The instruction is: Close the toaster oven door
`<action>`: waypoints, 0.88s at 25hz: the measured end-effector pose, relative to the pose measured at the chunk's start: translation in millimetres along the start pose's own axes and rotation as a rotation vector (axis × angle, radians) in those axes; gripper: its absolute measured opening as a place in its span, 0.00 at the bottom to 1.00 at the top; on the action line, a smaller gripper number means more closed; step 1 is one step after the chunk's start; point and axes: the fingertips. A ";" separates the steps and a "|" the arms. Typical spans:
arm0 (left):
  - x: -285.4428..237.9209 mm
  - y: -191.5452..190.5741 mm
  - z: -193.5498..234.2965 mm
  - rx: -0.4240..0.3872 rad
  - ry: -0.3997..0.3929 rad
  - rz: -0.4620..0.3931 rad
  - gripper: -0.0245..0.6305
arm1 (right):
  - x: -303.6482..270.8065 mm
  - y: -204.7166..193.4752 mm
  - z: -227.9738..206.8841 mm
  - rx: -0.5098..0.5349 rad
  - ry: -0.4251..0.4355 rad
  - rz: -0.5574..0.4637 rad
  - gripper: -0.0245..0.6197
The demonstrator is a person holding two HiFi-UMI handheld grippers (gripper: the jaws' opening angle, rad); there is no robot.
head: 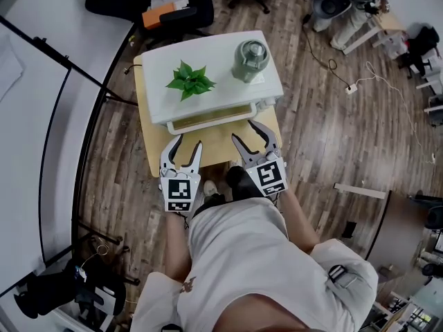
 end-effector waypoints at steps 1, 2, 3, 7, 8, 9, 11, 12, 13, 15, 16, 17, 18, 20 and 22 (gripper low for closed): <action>4.3 1.3 -2.0 0.002 -0.001 -0.006 0.34 | 4.0 -1.5 3.7 -0.005 0.000 0.004 0.39; 8.7 2.3 -3.8 0.003 -0.001 -0.012 0.34 | 7.9 -2.6 7.2 -0.011 0.001 0.007 0.39; 13.1 3.2 -5.7 0.004 -0.001 -0.018 0.34 | 11.9 -3.3 10.6 -0.015 0.001 0.009 0.39; 29.3 4.3 -13.6 0.003 -0.008 -0.035 0.33 | 25.7 -3.1 21.7 -0.017 -0.008 0.007 0.39; 33.0 4.0 -15.5 0.004 -0.010 -0.038 0.33 | 28.6 -2.7 24.3 -0.018 -0.010 0.005 0.39; 36.5 3.8 -17.3 0.004 -0.012 -0.041 0.33 | 31.4 -2.3 26.8 -0.017 -0.012 0.004 0.39; 42.8 3.7 -21.1 0.005 -0.017 -0.046 0.33 | 37.1 -1.6 31.5 -0.015 -0.016 0.003 0.38; 45.6 3.6 -22.9 0.007 -0.019 -0.048 0.33 | 39.8 -1.6 33.7 -0.014 -0.018 0.003 0.38; 48.2 3.5 -24.6 0.008 -0.021 -0.050 0.33 | 42.4 -1.8 35.6 -0.013 -0.019 0.003 0.38; 52.1 3.0 -27.4 0.011 -0.024 -0.053 0.33 | 46.6 -2.5 38.9 -0.014 -0.022 0.003 0.38; 53.4 2.8 -28.6 0.011 -0.024 -0.054 0.33 | 48.1 -3.0 39.9 -0.015 -0.023 0.002 0.38; 54.3 2.6 -29.7 0.012 -0.025 -0.054 0.33 | 49.1 -3.4 40.5 -0.015 -0.023 0.002 0.38; 55.0 2.5 -30.6 0.011 -0.025 -0.055 0.33 | 50.0 -3.6 40.9 -0.014 -0.024 0.001 0.38; 56.3 2.8 -32.2 0.010 -0.025 -0.056 0.33 | 51.6 -3.4 41.6 -0.013 -0.023 0.000 0.37; 57.6 3.7 -33.2 0.008 -0.023 -0.057 0.33 | 53.1 -2.4 42.1 -0.012 -0.023 -0.003 0.37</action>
Point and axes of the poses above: the fingertips, and each gripper's own axes: x backward along the fingers, z to its left, y out of its top, and after that the axes turned 10 degrees about -x, right-handed
